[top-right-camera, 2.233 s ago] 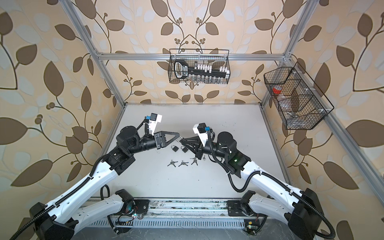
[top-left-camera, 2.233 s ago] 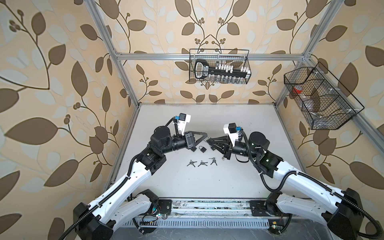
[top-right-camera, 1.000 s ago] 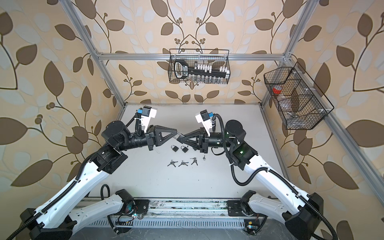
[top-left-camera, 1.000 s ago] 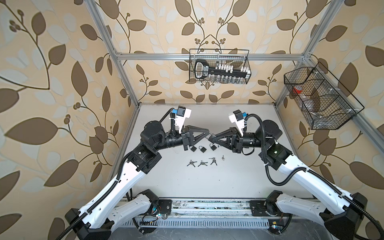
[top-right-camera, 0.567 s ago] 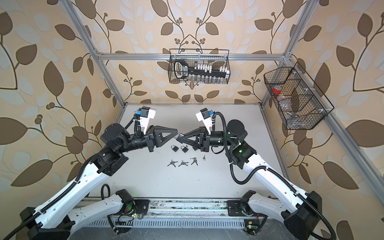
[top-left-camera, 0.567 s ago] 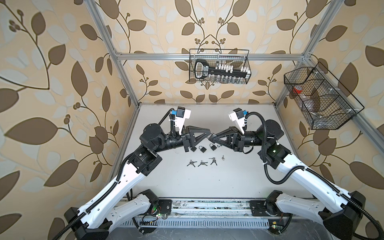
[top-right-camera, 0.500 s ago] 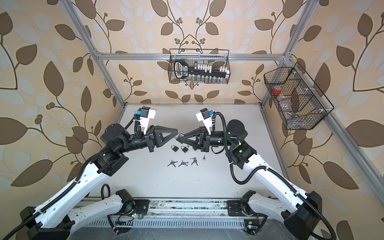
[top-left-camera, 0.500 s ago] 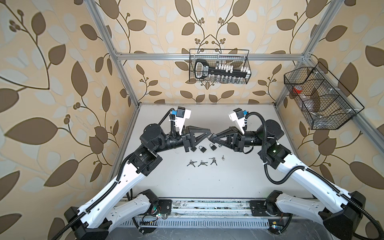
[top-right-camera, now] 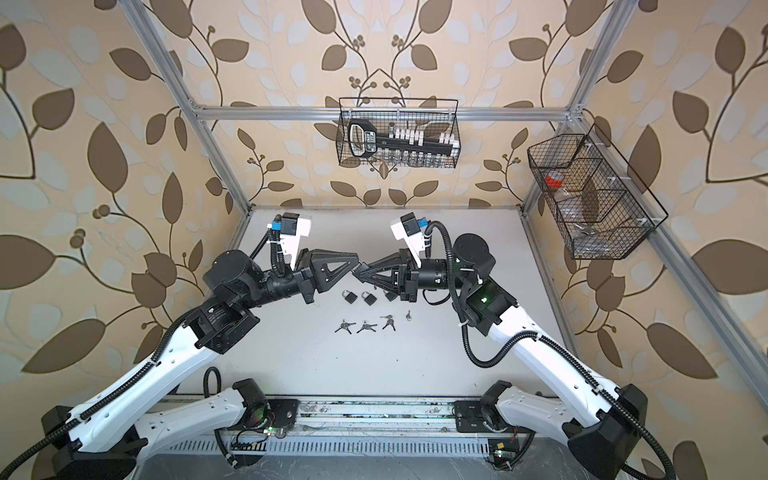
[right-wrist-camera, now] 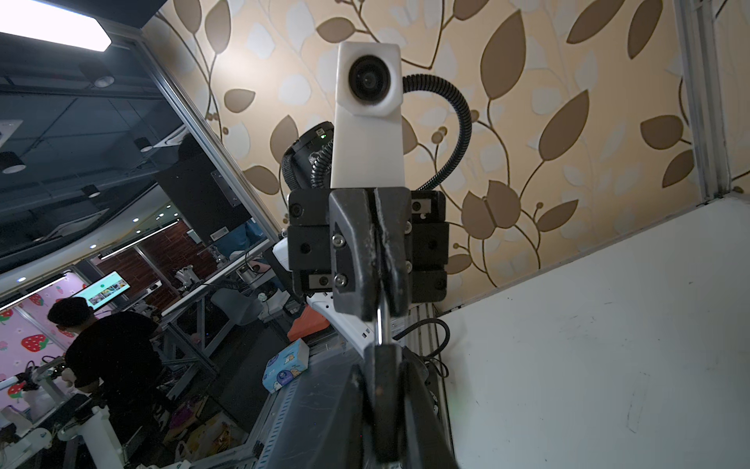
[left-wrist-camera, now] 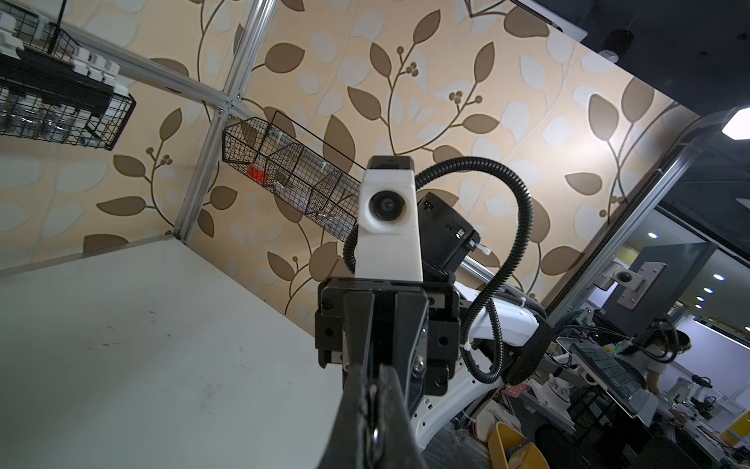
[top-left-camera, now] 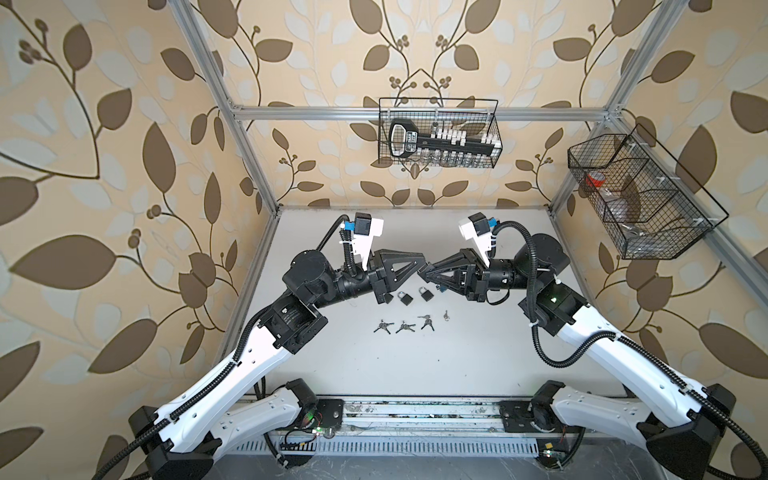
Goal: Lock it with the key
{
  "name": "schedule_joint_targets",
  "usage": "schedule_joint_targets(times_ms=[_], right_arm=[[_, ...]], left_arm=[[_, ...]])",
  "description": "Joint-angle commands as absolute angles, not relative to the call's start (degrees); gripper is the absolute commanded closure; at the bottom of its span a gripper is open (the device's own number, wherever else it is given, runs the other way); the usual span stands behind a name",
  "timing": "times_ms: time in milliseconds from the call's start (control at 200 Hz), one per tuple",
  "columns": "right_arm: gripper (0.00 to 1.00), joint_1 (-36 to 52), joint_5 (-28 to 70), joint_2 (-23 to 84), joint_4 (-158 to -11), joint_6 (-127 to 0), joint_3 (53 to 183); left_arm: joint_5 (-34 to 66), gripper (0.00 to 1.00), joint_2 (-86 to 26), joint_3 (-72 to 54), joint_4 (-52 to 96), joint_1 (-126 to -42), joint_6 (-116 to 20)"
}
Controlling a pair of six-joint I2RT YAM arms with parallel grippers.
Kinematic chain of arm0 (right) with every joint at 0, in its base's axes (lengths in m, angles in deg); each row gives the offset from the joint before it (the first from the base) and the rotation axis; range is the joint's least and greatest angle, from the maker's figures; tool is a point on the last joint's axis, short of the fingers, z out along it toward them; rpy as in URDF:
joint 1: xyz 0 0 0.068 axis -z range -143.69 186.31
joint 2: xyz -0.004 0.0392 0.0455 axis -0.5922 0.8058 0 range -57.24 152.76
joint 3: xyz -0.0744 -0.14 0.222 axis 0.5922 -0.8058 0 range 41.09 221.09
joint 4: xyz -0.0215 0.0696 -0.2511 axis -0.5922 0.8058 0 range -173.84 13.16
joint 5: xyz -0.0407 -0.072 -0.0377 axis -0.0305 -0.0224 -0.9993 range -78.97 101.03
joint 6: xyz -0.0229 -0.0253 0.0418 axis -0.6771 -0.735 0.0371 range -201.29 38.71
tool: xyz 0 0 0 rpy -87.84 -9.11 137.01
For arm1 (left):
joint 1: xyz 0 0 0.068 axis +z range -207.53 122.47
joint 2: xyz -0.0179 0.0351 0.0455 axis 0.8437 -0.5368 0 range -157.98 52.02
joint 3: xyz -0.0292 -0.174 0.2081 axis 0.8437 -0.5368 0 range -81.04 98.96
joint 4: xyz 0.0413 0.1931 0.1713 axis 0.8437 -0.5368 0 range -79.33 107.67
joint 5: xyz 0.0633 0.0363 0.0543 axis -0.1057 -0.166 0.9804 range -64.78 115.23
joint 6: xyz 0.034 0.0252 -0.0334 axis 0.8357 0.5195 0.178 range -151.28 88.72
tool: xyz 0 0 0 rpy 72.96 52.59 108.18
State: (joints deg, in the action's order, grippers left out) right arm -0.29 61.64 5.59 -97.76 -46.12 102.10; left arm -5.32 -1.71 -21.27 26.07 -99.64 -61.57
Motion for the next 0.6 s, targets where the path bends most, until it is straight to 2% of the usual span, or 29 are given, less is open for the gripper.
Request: schedule_joint_targets(times_ms=[0,45,115,295,385,595], right_arm=[[1.00,-1.0,53.1,4.0,-97.8,-55.2,104.7],[1.00,-1.0,52.5,2.6,-95.9,-57.9,102.9],[0.77,-1.1,51.0,0.2,-92.3,-62.4,100.2],[0.54,-1.0,44.3,-4.9,-85.4,-70.0,95.5],[0.49,-1.1,38.0,-6.7,-84.3,-71.8,92.9],[0.48,-3.1,26.0,-7.5,-84.8,-73.1,88.8]], left_arm=[[-5.2,1.00,-3.2,-20.8,9.1,-103.4,-57.5],[-0.4,1.00,-2.5,-19.5,6.7,-103.4,-57.0],[6.8,1.00,-2.1,-17.6,3.3,-103.4,-56.3],[14.6,1.00,-2.8,-14.4,-1.2,-103.3,-55.3],[17.1,1.00,-2.7,-13.7,-2.1,-103.3,-55.5],[20.6,1.00,-1.7,-13.8,-1.3,-103.3,-57.4]])
